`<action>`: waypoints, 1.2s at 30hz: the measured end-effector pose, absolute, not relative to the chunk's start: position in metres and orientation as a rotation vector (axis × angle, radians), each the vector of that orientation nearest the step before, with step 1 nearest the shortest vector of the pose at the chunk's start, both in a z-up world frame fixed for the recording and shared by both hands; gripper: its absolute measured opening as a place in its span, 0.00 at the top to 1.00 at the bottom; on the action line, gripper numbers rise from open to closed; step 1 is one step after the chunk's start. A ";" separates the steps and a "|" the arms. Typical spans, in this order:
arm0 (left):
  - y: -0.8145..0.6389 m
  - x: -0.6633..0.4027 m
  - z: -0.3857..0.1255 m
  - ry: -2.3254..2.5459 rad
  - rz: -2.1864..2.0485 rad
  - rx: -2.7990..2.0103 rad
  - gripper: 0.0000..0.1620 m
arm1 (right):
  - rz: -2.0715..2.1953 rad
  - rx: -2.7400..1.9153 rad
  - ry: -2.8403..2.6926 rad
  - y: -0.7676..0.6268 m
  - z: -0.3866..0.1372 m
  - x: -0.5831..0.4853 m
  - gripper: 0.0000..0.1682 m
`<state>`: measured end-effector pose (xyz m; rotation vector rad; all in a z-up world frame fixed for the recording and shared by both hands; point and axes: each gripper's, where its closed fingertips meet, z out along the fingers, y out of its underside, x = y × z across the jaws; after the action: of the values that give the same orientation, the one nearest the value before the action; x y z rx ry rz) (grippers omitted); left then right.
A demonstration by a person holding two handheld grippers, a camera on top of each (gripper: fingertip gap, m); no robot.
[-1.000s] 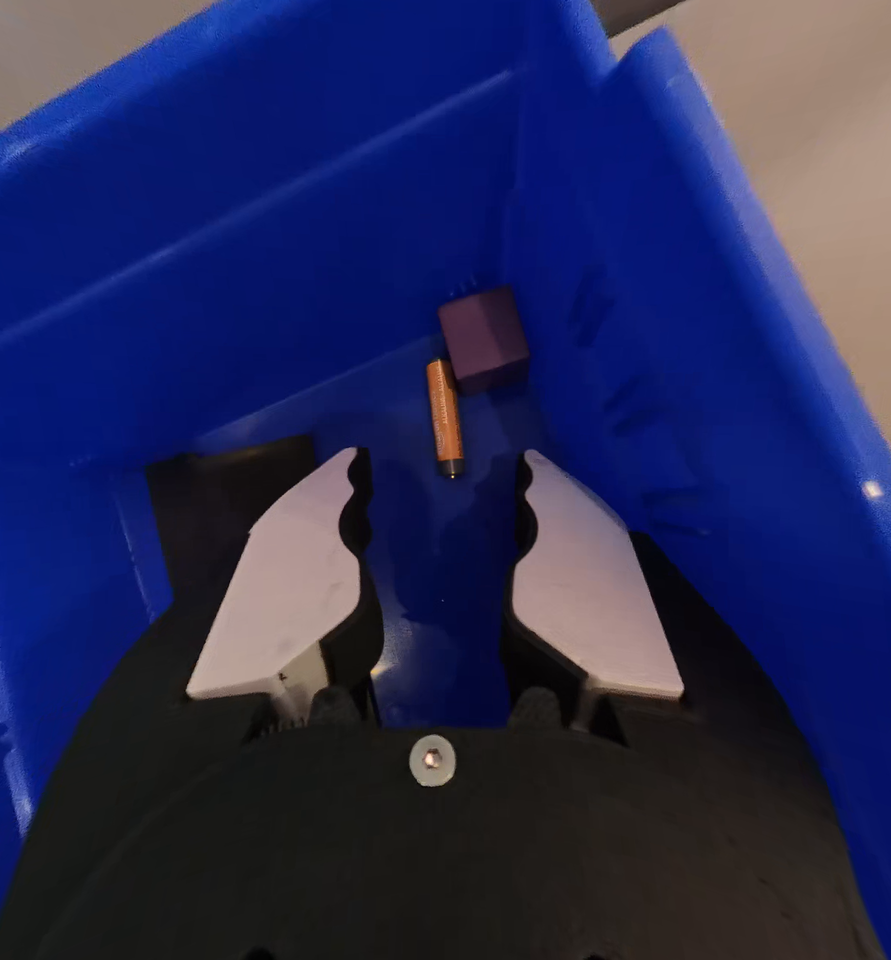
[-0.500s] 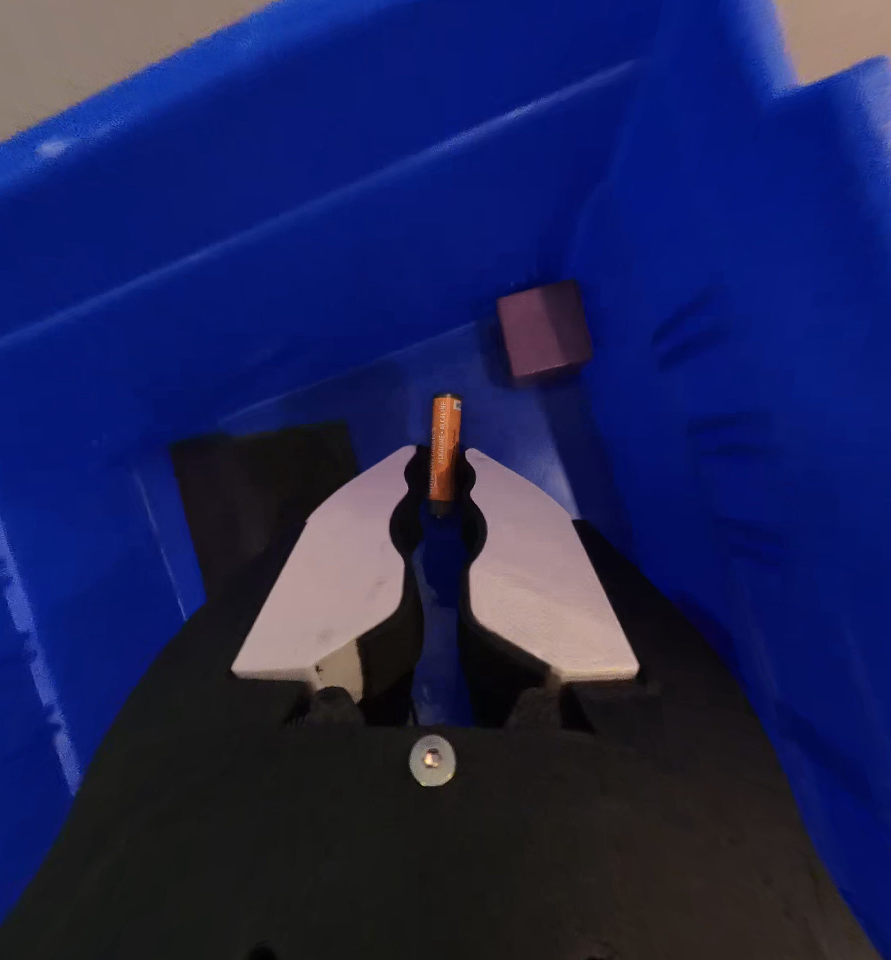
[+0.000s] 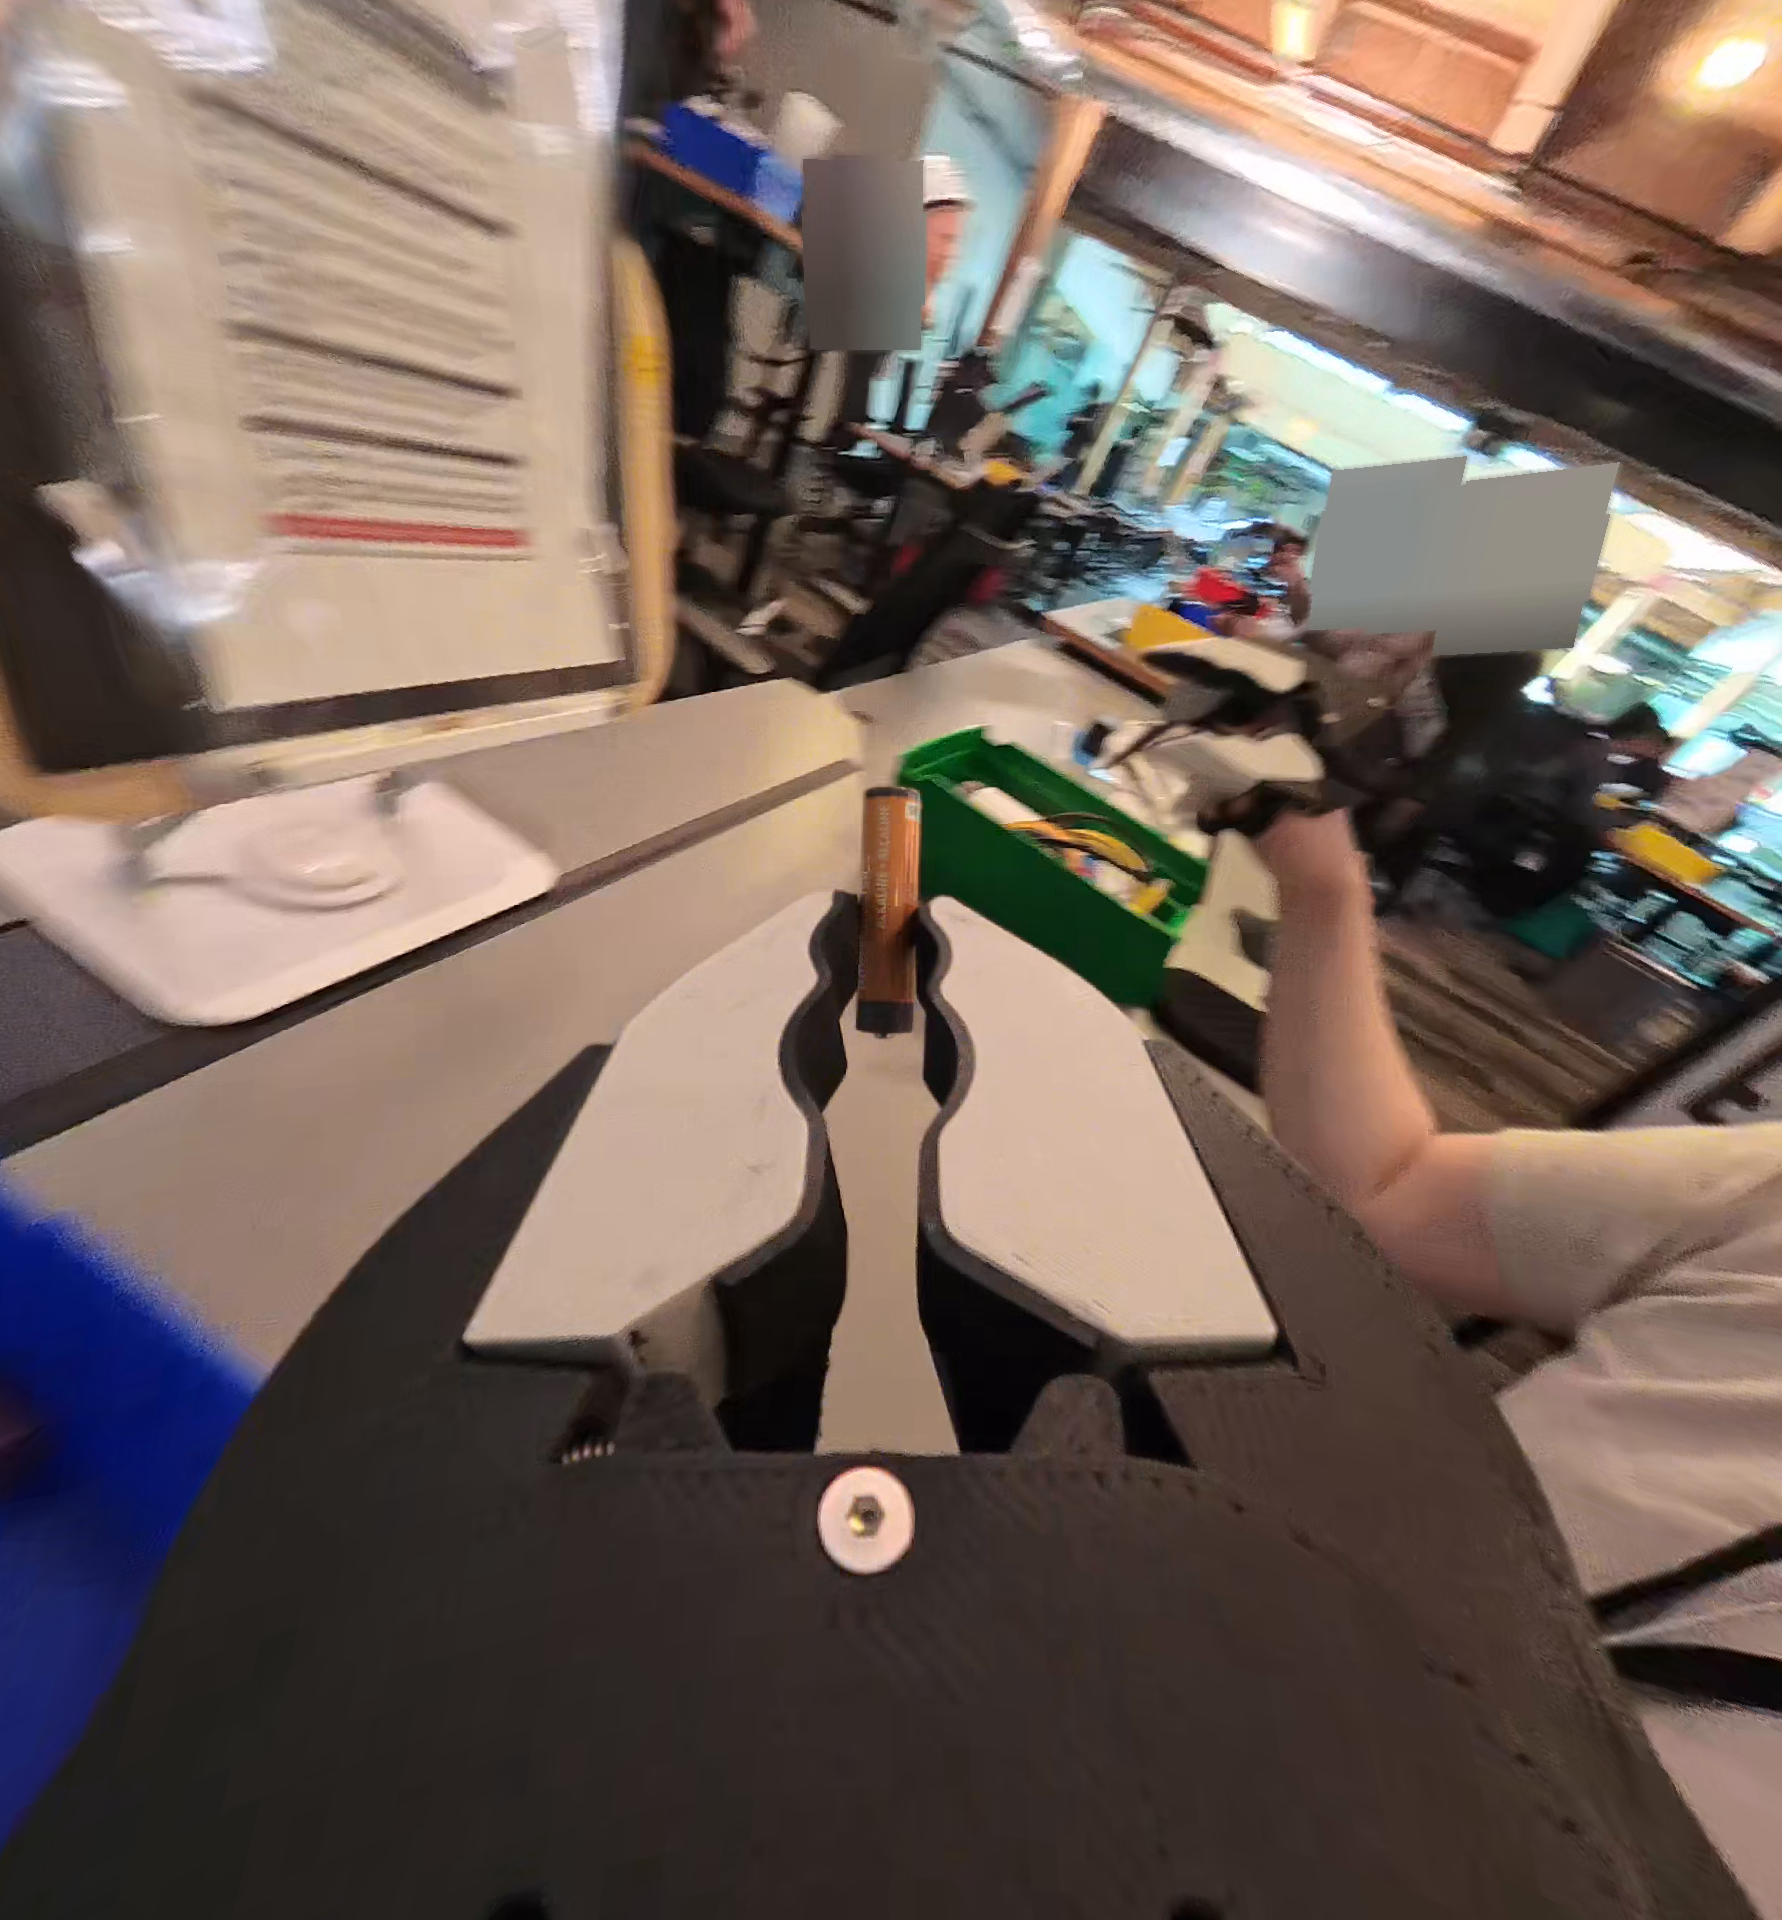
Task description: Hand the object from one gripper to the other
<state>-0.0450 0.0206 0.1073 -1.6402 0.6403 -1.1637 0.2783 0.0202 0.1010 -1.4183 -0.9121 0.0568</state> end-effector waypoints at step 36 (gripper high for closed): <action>-0.073 0.132 0.120 0.913 -1.662 -1.495 0.91 | 0.016 -0.880 -1.107 -0.062 0.123 0.116 0.72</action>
<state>0.1320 -0.0734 0.1198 -1.4952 0.9133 -1.6623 0.1157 -0.0623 0.1229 -0.8801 -1.1070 0.0164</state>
